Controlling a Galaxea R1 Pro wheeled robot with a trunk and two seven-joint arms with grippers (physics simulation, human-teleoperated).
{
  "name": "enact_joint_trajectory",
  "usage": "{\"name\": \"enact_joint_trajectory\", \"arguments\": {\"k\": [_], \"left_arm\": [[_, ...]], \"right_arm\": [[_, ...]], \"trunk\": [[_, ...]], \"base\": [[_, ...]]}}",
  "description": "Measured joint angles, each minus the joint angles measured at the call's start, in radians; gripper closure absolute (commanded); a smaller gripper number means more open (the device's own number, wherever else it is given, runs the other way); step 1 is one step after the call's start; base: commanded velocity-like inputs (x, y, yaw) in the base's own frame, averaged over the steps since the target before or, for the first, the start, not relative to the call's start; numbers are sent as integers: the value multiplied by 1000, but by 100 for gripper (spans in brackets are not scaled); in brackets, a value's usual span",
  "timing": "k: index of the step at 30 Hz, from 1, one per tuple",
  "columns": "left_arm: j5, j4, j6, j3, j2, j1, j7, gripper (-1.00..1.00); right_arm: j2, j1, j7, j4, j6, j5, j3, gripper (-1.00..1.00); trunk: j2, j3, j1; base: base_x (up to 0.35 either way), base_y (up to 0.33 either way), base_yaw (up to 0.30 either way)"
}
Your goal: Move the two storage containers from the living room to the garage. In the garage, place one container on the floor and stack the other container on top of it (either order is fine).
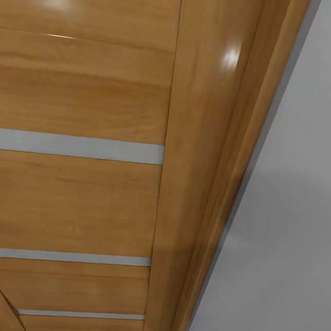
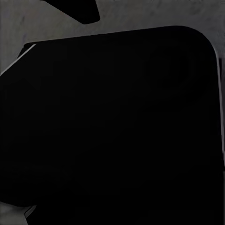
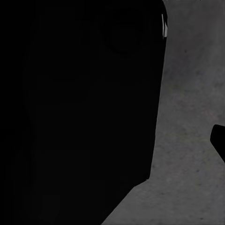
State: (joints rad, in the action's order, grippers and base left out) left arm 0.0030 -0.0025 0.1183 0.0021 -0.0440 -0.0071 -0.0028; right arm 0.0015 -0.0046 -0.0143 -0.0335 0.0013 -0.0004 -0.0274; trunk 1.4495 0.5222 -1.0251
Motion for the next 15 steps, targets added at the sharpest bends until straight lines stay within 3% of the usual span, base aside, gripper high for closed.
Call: {"name": "enact_joint_trajectory", "arguments": {"k": [15], "left_arm": [[0, 0, 25, -1, 3, 0, 0, -100]], "right_arm": [[2, -1, 3, -15, 0, -1, 1, -100]], "trunk": [[0, 0, 0]], "base": [[0, 0, 0]]}}
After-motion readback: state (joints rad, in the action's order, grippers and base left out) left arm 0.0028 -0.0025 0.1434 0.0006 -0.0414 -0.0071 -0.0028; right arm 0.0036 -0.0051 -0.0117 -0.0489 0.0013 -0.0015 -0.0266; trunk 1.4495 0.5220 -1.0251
